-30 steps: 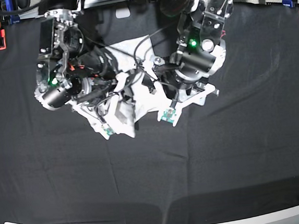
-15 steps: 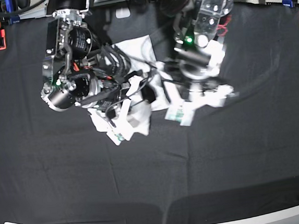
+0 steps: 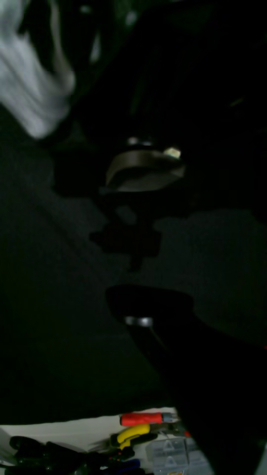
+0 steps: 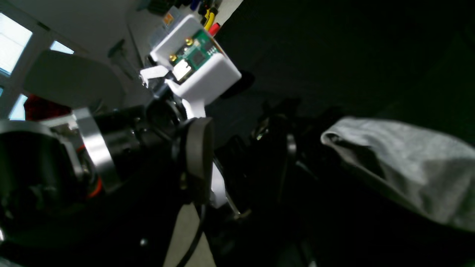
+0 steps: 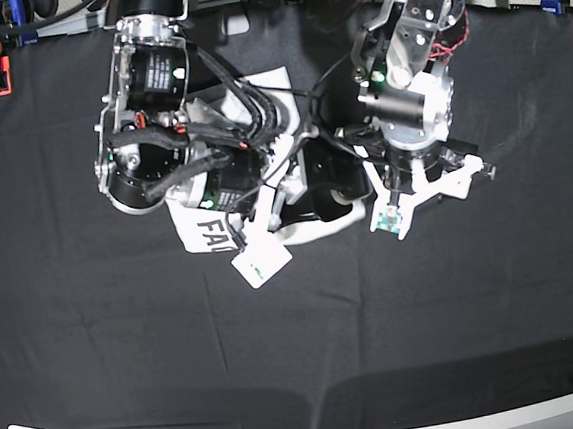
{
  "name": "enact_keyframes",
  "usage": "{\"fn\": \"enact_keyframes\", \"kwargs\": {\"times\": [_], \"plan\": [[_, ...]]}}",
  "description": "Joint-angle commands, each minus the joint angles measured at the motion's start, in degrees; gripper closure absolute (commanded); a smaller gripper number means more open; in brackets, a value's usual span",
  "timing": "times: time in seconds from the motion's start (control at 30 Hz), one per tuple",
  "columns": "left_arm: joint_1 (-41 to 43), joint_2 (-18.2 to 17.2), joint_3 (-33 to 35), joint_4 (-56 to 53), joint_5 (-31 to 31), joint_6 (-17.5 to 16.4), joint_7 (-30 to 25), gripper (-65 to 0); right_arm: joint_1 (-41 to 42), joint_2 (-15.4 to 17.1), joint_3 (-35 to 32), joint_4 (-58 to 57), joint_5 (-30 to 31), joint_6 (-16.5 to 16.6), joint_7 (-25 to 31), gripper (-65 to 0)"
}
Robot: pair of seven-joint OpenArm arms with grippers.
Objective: Layout the t-shirt on the table in an organized manner, then fold the t-shirt properly
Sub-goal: 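Lower the folded end onto the bundle and open the right gripper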
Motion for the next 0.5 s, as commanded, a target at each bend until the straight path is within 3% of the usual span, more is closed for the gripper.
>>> {"fn": "enact_keyframes", "kwargs": {"times": [0.0, 0.07, 0.23, 0.33, 0.47], "plan": [[-0.6, 0.3, 0.1, 1.0, 0.5, 0.6, -0.7, -37.2, 1.7, 0.2, -0.2, 2.1, 1.9, 1.0, 1.3, -23.9], [-0.6, 0.3, 0.1, 1.0, 0.5, 0.6, -0.7, -37.2, 2.6, 1.4, 0.4, 4.4, -0.8, 1.0, 1.3, -23.9], [-0.6, 0.3, 0.1, 1.0, 0.5, 0.6, -0.7, -37.2, 2.7, 4.8, 6.4, 10.7, -15.8, 1.7, 1.3, -24.0], [-0.6, 0.3, 0.1, 1.0, 0.3, 0.6, -0.7, -37.2, 1.6, 8.9, 11.6, 10.7, -17.8, 1.7, 1.8, -25.2], [-0.6, 0.3, 0.1, 1.0, 0.4, 0.6, -0.7, -37.2, -1.3, 15.2, 17.6, 10.7, -17.3, 1.7, 3.8, -41.9]]}}
